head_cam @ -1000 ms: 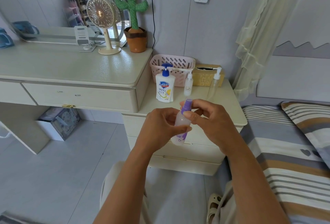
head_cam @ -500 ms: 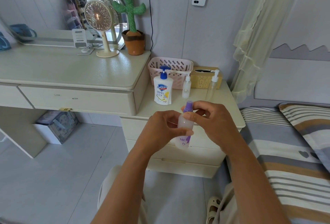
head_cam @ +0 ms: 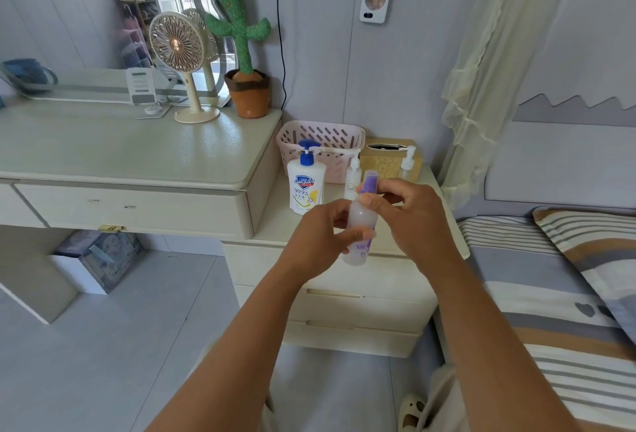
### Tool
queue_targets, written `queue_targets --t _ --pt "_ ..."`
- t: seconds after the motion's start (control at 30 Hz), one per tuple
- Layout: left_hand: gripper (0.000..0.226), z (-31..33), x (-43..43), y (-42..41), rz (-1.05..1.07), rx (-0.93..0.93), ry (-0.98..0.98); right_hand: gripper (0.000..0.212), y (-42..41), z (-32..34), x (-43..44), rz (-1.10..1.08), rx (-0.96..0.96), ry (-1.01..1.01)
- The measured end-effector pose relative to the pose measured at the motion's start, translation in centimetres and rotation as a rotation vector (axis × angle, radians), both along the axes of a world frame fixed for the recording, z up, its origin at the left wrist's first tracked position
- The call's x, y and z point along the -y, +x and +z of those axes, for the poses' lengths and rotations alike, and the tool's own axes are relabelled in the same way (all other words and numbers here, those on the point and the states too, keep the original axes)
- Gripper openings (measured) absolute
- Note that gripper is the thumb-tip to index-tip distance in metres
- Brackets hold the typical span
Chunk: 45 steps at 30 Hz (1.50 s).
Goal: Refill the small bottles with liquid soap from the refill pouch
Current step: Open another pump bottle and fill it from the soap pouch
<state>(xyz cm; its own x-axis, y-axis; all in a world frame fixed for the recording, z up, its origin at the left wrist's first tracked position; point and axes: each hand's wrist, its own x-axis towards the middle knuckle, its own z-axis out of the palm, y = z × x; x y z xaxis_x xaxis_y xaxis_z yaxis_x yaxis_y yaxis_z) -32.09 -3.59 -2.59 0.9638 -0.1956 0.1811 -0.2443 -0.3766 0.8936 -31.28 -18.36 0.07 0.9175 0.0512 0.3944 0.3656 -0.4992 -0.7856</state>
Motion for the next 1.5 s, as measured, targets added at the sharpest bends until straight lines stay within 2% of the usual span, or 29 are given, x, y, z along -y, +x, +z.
queue_targets --t 0.23,0.7,1.0,1.1,1.3,1.5 --pt "0.032 -1.3 2.0 2.8 0.17 0.056 0.072 0.028 2.6 -1.6 -0.2 -0.184 0.061 -0.017" --pt "0.032 -2.8 2.5 9.2 0.1 -0.089 0.029 0.021 8.4 -3.3 2.8 -0.041 -0.132 0.102" --pt "0.034 -4.3 3.3 13.6 0.172 -0.173 0.055 0.02 10.9 -6.1 5.4 -0.109 -0.201 0.06" --pt "0.031 -4.9 3.7 15.2 0.197 -0.167 0.066 0.02 11.3 -7.0 6.3 -0.116 -0.224 0.041" --pt "0.04 -5.9 5.4 18.1 0.243 -0.179 0.105 0.019 12.5 -8.7 8.2 -0.146 -0.271 0.024" --pt "0.033 -7.1 6.9 20.8 0.271 -0.156 0.135 0.02 13.3 -10.3 9.3 -0.169 -0.318 0.033"
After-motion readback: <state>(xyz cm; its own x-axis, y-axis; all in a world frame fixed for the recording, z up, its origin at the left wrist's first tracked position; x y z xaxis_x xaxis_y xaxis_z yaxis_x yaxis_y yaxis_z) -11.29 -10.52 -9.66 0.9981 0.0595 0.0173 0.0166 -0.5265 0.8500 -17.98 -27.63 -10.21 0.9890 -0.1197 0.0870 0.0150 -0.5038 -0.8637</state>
